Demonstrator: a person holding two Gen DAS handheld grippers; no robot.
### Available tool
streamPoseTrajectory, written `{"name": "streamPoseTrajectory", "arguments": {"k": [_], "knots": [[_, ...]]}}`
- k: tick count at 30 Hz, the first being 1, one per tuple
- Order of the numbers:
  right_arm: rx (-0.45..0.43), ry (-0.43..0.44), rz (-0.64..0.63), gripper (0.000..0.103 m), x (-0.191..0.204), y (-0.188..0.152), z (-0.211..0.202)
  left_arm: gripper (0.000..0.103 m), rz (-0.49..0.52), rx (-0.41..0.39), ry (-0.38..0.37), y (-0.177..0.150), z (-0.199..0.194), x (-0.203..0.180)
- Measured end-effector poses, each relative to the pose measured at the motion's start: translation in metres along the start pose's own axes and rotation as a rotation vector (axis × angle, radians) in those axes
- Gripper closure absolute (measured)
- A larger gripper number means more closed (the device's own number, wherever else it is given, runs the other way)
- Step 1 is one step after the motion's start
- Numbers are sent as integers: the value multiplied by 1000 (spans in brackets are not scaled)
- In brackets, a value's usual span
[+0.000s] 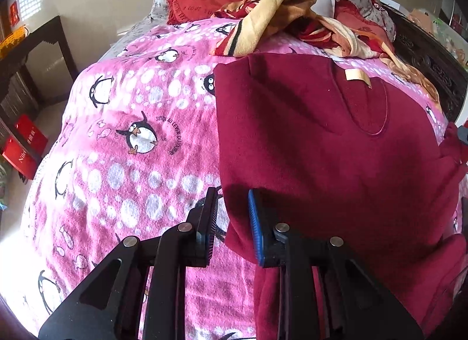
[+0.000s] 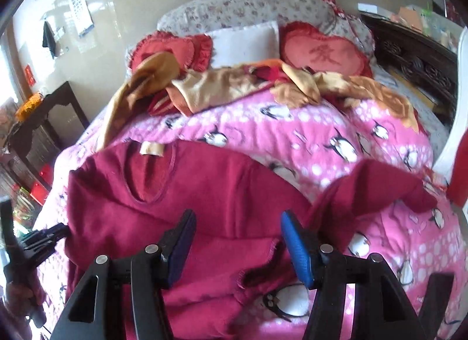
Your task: Fold small clothes
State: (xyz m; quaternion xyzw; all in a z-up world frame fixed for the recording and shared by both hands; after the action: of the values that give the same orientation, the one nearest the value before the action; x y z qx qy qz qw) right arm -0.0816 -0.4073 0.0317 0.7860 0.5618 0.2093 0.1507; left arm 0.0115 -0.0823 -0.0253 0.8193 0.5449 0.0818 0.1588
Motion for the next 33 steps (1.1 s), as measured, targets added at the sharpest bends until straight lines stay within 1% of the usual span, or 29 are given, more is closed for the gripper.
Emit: {"name": "streamPoseTrajectory", "arguments": {"k": [2, 3, 5, 6, 8, 11, 12, 14, 15, 16, 17, 18, 21, 22, 23, 25, 28, 29, 30, 31, 32, 33], "knots": [[18, 61, -52, 45, 19, 5, 5, 83, 6, -11, -4, 3, -2, 1], [64, 99, -111, 45, 35, 4, 16, 83, 6, -14, -8, 4, -3, 1], [109, 88, -200, 45, 55, 3, 34, 83, -1, -10, -23, 5, -2, 1], [127, 67, -269, 45, 68, 1, 46, 83, -3, -4, -28, 5, -1, 1], [169, 51, -384, 45, 88, -4, 69, 83, 0, 3, -25, 3, 0, 1], [245, 17, -497, 46, 103, -11, 105, 83, 13, 7, -15, 2, 2, 2], [266, 10, -515, 53, 104, -13, 113, 83, 11, 7, -17, 3, 2, 2], [269, 27, -535, 61, 106, -15, 120, 83, -1, 8, -23, 3, 3, 5], [255, 40, -551, 74, 108, -16, 119, 83, -9, 9, -25, 4, 3, 7], [251, 36, -570, 86, 110, -18, 118, 83, -17, 6, -24, 5, 1, 9], [243, 18, -584, 89, 110, -19, 116, 83, -24, -1, -23, 7, -1, 11], [235, 12, -591, 95, 111, -18, 113, 83, -30, -15, -23, 10, -5, 13], [186, 6, -572, 97, 110, -7, 98, 83, -46, -56, -21, 18, -15, 18], [170, 5, -562, 100, 111, -3, 94, 83, -52, -69, -23, 20, -19, 18], [124, -17, -540, 101, 108, 8, 87, 83, -56, -77, -26, 23, -20, 18], [96, -31, -490, 101, 101, 22, 86, 83, -56, -69, -25, 27, -19, 16], [132, 11, -397, 101, 94, 33, 102, 83, -47, -64, -33, 29, -19, 10], [169, 56, -379, 101, 96, 31, 107, 83, -41, -70, -37, 29, -21, 8], [199, 131, -367, 100, 102, 26, 106, 83, -36, -76, -37, 29, -22, 8], [203, 181, -377, 97, 110, 23, 101, 83, -33, -74, -30, 29, -21, 9], [197, 203, -409, 92, 115, 17, 95, 83, -37, -65, -25, 27, -18, 11], [189, 194, -467, 68, 122, 11, 89, 83, -47, -50, -27, 26, -14, 13]]}}
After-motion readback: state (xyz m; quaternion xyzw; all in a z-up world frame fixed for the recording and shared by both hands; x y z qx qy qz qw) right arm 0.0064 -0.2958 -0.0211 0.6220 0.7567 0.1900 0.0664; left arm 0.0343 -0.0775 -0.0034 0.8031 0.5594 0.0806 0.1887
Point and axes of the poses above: each gripper's, at about its wrist camera, not at the fingertips, and z roughly the way its jaws point, x to its left, y to its top, the point moved 9 cm from there along z, roughly the way its jaws point, and after that the axes turned 14 degrees about x, right-handed, at the moved point
